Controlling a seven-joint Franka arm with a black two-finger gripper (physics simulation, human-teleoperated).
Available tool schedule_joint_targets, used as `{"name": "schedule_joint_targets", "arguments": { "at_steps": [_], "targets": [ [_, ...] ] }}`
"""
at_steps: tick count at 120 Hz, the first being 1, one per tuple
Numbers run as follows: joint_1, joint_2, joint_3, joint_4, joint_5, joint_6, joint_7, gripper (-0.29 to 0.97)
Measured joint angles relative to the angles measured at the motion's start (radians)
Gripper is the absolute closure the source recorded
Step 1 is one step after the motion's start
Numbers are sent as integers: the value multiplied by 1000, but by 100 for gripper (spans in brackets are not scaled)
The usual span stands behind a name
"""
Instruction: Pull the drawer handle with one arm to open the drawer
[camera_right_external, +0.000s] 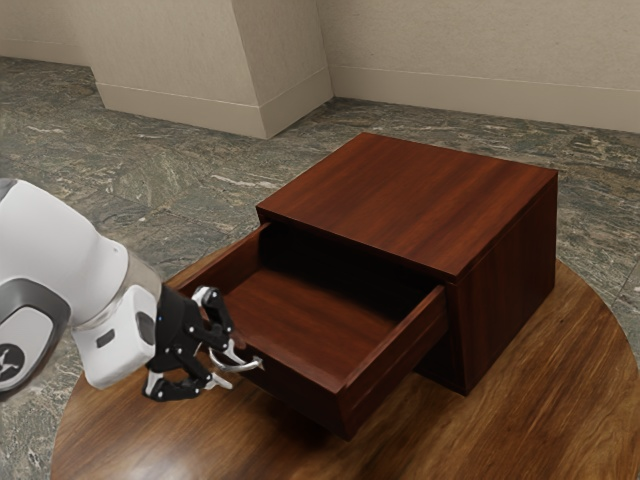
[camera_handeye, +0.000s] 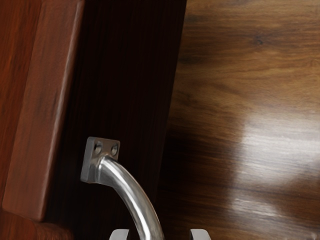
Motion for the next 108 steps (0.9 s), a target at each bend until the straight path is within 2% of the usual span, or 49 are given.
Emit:
{"name": "schedule_joint_targets", "arguments": {
  "at_steps": [21,34,40,53,65,73,86,108],
  "targets": [
    [0,-18,-6,27,-18,-64,1,47],
    [-5,-4,-13,153,-39,-161,1,44],
    [-6,52,-13,270,-45,-231,1,42],
    [3,264,-4,551,-55,-408,0,37],
    [6,483,14,814,-57,-568,0,24],
    [7,588,28,947,-53,-662,0,18],
    [20,683,39,1062,-46,-765,-9,11],
    [16,698,59,1084,-42,-850,-86,4]
  ]
}}
